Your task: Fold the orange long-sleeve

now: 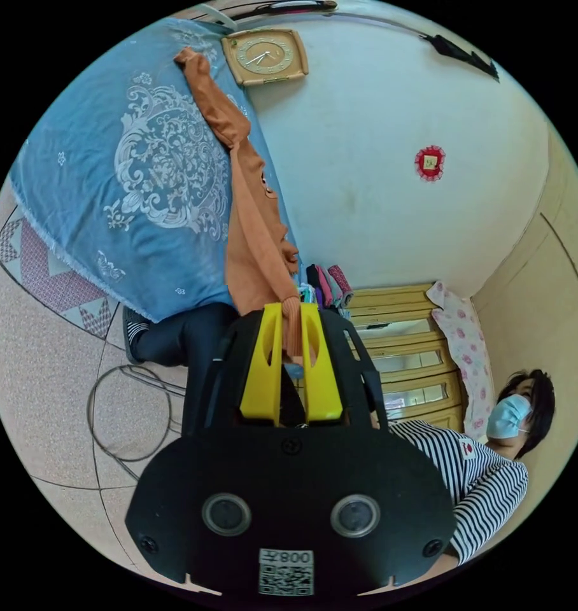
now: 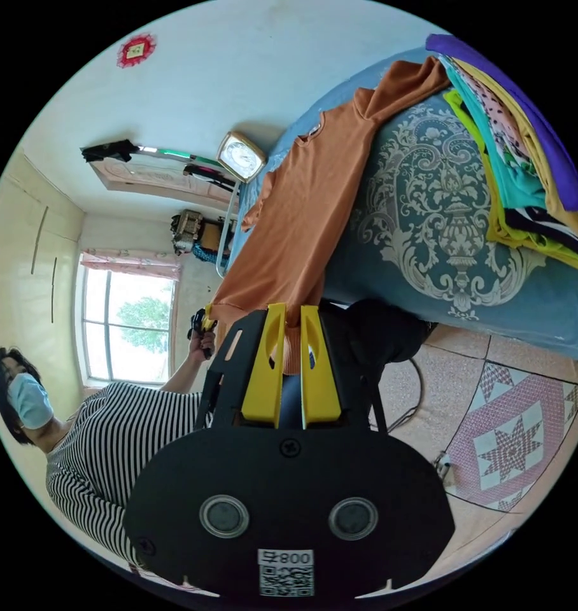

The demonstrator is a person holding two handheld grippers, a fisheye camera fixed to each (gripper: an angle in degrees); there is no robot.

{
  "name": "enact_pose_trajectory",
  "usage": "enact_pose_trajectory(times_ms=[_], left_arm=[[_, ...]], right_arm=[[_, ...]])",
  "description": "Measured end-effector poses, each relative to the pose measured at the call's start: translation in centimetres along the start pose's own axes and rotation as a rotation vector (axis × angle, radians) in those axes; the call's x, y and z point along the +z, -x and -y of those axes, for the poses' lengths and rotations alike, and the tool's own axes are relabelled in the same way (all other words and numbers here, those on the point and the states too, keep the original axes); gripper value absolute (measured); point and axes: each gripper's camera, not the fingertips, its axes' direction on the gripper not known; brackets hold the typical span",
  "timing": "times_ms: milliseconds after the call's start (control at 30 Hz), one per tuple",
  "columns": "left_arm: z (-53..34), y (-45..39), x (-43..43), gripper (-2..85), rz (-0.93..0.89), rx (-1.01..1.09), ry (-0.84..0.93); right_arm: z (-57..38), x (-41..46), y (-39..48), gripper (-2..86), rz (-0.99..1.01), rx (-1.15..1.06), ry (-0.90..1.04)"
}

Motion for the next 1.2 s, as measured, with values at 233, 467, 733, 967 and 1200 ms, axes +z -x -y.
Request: enact_pose_trajectory(times_ms=[233,467,733,967,1200], left_arm=[[-0.9,-0.6,1.7,5.6,0.085,-0.143,0.015],[-0.3,-5.5,1.4,4.1,0.177,-0.177,-0.046],[5.1,-17.0,5.9,0.8,0.346,0.066,0.018],[10.9,-25.4,18.2,0.3,0.682,0.227,0.292],[14.2,-29.9,25.2,0.3,0.946,0.240,0.427]], right_arm=[[-0.4,3.5,-0.8,3.0,-0.069,0.187,0.037],[-0.4,2.7,1.9,1.8,-0.104,0.264,-0.031],[5.0,2.8,12.7,0.2,-0.387,0.057,-0.073],[12.0,12.8,18.3,0.1,-0.790,-0.090,0.204],[13.9,16.2,20.1,0.0,-0.982,-0.165,0.314]])
